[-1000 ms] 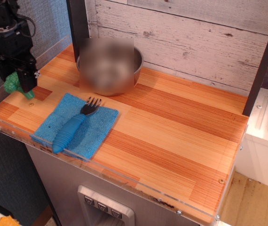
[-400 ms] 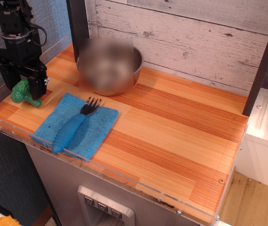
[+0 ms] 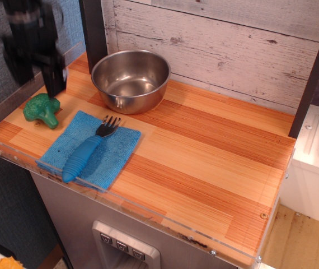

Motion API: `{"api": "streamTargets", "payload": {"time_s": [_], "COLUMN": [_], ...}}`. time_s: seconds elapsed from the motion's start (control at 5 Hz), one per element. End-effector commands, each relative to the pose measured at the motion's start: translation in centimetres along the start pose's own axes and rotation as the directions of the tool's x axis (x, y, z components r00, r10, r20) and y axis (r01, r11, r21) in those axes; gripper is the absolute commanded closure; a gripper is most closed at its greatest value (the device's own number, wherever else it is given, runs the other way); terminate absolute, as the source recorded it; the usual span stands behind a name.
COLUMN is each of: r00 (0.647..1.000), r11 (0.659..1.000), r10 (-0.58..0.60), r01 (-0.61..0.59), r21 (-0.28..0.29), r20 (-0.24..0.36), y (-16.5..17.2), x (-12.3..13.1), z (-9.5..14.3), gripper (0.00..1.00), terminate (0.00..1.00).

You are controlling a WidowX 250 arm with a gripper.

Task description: Move broccoli to left of blue towel

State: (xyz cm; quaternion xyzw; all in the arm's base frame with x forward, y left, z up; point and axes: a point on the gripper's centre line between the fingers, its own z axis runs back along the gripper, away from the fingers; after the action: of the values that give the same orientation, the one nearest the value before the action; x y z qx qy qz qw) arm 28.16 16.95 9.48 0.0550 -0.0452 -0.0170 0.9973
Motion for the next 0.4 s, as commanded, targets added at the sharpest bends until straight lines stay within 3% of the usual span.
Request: {"api": "streamTargets", "payload": {"time_s": [0.0,0.2], "r00": [0.996,0.998], "r11": [0.999,1.000], "r10": [0.014,0.016], "r01": [-0.018,-0.016], "r21": [0.049,-0.013], "r20": [0.086,0.062], "y": [-3.5,-5.3], "x": [-0.2,-0.3], "z": [6.8,5.9], "gripper": [0.00,0.00], "terminate": [0.00,0.00]}}
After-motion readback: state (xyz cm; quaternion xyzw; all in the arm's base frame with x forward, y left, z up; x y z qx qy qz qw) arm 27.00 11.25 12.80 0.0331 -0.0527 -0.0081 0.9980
